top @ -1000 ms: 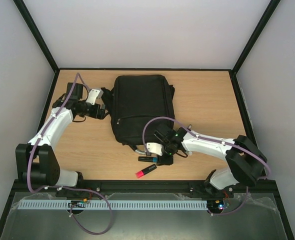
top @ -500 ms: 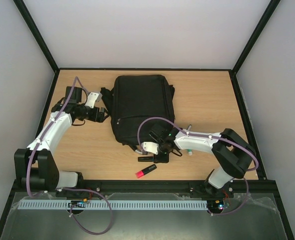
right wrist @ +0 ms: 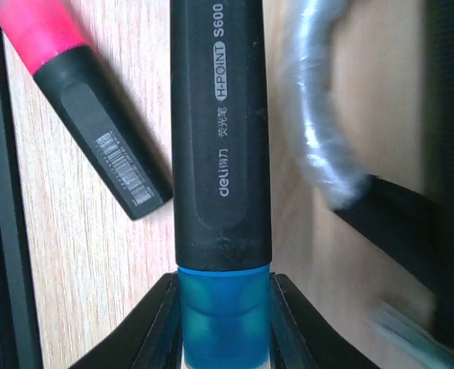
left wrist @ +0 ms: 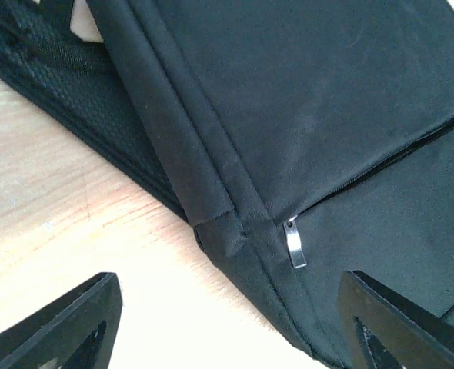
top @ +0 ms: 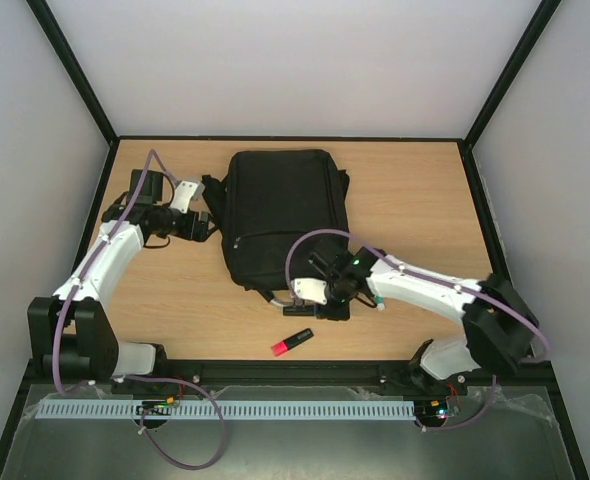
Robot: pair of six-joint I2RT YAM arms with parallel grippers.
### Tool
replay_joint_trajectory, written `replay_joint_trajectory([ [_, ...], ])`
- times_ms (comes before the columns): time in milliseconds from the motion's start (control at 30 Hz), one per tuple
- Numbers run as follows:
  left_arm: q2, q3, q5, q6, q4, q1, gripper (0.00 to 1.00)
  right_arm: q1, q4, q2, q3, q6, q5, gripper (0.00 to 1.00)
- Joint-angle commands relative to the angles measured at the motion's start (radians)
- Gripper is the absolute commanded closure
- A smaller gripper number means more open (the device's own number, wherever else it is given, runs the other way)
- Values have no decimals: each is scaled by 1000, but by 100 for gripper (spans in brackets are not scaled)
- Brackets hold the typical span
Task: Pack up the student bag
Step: Pick up the stationery from the center of the board.
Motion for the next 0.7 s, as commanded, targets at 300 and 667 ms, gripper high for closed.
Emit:
replay_joint_trajectory([
  [300, 151, 155, 46, 335, -103, -213, 26, -311, -206, -172, 212, 106, -22, 85],
  [667, 227, 141, -147, 359, 223, -311, 1, -568, -88, -134, 222, 347, -151, 84],
])
